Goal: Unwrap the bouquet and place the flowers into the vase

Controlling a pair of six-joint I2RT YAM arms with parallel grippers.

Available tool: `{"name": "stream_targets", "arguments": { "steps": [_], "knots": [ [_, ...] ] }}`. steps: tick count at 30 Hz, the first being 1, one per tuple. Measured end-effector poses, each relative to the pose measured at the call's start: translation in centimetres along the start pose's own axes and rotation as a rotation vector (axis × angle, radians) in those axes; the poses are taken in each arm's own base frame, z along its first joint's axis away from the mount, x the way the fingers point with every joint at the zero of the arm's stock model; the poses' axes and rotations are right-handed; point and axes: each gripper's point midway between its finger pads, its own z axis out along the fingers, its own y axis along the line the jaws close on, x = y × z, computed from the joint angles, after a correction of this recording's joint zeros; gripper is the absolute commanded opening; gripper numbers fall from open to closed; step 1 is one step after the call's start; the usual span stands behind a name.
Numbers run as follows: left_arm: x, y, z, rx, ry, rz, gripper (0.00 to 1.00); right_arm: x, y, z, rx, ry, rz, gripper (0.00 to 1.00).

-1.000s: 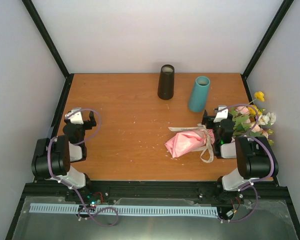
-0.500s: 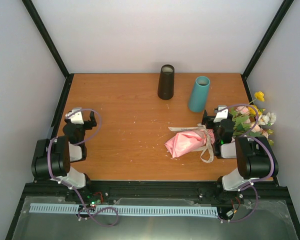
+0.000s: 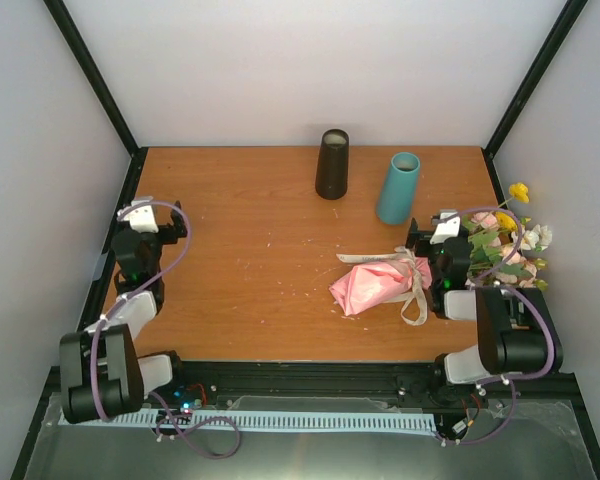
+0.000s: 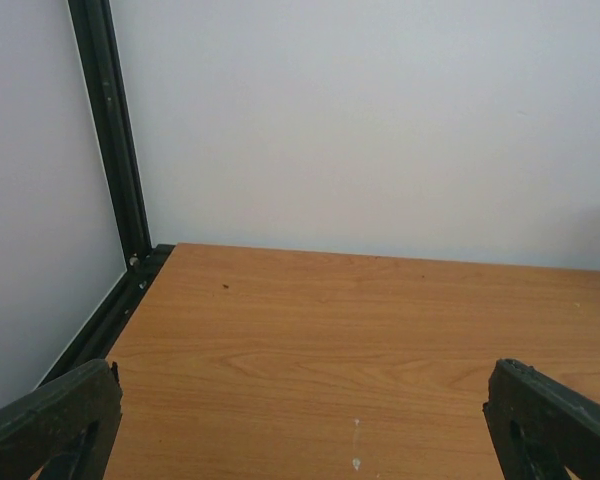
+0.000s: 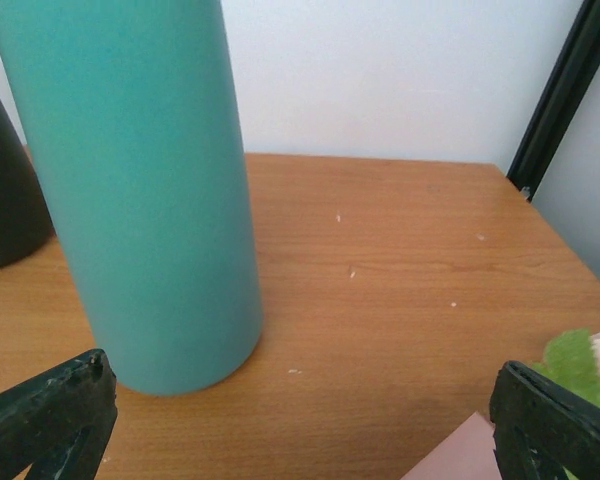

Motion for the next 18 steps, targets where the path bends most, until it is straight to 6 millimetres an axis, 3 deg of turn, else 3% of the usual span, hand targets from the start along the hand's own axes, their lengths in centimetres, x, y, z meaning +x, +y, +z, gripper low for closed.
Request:
{"name": "stream_targets", "arguments": {
  "steps": [6, 12, 18],
  "knots": [
    [-2.1, -0.4, -0.7, 0.011, 0.019, -0.035, 0.99, -3.2, -0.9, -1.5, 0.043, -0.064, 0.02, 1.0],
    [-1.9, -0.4, -0.4, 0.006, 0.129, -0.116, 0.99, -7.0, -2.4, -3.4, 0.114, -0.115, 0.072, 1.0],
    [-3.1, -1.4, -0.1, 0.048, 0.207, -0.233, 0.99, -10.8, -4.5, -4.5, 0.214, -0.072, 0.245, 1.0]
  ]
}}
